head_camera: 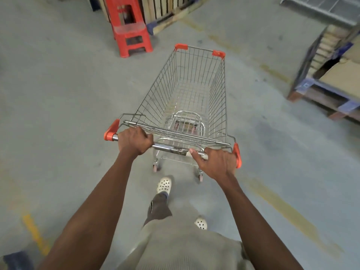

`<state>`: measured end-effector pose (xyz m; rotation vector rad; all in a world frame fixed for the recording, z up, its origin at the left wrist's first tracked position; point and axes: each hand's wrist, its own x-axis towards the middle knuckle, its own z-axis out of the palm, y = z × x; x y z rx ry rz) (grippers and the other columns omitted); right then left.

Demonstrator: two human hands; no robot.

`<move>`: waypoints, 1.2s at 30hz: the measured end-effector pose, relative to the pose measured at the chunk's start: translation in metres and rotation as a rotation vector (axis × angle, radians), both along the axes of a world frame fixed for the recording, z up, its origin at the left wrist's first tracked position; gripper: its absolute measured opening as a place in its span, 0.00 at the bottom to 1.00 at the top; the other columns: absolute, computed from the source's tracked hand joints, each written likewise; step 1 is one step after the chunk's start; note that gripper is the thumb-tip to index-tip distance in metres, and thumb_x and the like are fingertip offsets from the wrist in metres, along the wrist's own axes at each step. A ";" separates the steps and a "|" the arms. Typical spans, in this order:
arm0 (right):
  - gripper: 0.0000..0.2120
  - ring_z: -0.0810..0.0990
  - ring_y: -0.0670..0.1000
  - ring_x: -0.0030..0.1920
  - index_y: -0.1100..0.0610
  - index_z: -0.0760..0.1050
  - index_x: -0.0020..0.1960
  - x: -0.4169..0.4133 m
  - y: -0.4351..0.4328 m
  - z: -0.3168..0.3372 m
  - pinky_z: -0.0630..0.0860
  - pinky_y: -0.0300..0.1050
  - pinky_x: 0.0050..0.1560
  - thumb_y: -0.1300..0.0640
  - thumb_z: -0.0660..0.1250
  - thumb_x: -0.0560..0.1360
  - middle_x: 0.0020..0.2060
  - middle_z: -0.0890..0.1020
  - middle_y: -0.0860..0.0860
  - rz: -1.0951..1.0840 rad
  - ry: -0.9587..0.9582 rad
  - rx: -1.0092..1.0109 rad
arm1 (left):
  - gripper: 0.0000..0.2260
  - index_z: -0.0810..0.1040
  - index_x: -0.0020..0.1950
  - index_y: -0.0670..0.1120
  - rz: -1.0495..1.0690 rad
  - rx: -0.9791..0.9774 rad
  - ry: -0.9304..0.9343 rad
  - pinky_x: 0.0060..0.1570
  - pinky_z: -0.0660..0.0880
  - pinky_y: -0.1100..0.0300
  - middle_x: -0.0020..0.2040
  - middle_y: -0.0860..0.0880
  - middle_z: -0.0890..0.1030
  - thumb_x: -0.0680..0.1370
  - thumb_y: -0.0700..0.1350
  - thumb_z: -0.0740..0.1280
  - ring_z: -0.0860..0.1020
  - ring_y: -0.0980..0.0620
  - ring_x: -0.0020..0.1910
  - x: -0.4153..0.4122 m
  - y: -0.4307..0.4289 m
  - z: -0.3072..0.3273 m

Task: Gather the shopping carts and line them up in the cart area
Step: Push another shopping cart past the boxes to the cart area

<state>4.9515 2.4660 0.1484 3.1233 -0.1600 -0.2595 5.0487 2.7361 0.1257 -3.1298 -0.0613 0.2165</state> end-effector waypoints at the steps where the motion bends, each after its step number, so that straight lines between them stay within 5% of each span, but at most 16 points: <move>1: 0.36 0.86 0.54 0.49 0.46 0.83 0.57 0.013 0.002 0.000 0.66 0.56 0.66 0.23 0.46 0.77 0.41 0.87 0.49 -0.013 0.006 0.005 | 0.21 0.79 0.36 0.45 -0.017 0.003 0.003 0.38 0.70 0.55 0.35 0.45 0.76 0.73 0.58 0.54 0.74 0.43 0.35 0.021 0.001 -0.001; 8: 0.38 0.86 0.54 0.45 0.48 0.83 0.53 0.101 0.011 -0.007 0.72 0.52 0.58 0.23 0.45 0.76 0.39 0.86 0.49 -0.175 -0.047 0.045 | 0.19 0.81 0.37 0.45 -0.185 0.008 0.006 0.37 0.68 0.56 0.34 0.46 0.76 0.74 0.57 0.58 0.74 0.43 0.34 0.156 -0.010 -0.002; 15: 0.40 0.86 0.53 0.42 0.47 0.83 0.54 0.165 -0.004 -0.005 0.67 0.43 0.39 0.22 0.42 0.75 0.38 0.85 0.49 -0.349 -0.045 0.049 | 0.18 0.81 0.37 0.46 -0.351 0.013 0.073 0.38 0.69 0.56 0.30 0.50 0.69 0.75 0.56 0.59 0.74 0.44 0.35 0.255 -0.058 0.006; 23: 0.41 0.86 0.53 0.41 0.48 0.83 0.51 0.229 -0.053 -0.010 0.76 0.55 0.55 0.22 0.40 0.76 0.36 0.86 0.49 -0.514 -0.079 -0.022 | 0.17 0.77 0.37 0.44 -0.510 -0.001 0.006 0.38 0.68 0.56 0.34 0.47 0.74 0.76 0.55 0.60 0.72 0.44 0.36 0.351 -0.140 0.001; 28: 0.41 0.86 0.55 0.37 0.49 0.84 0.46 0.267 -0.101 -0.014 0.73 0.45 0.41 0.22 0.42 0.75 0.32 0.84 0.49 -0.589 -0.138 -0.019 | 0.19 0.81 0.38 0.44 -0.601 0.007 -0.015 0.39 0.70 0.56 0.38 0.44 0.81 0.76 0.56 0.59 0.78 0.42 0.39 0.406 -0.205 -0.005; 36: 0.36 0.87 0.55 0.44 0.50 0.84 0.45 0.320 -0.194 -0.008 0.73 0.50 0.55 0.23 0.48 0.76 0.37 0.86 0.51 -0.688 -0.174 -0.005 | 0.19 0.81 0.40 0.45 -0.707 -0.017 0.010 0.41 0.72 0.55 0.40 0.45 0.81 0.77 0.57 0.59 0.75 0.44 0.38 0.474 -0.321 -0.002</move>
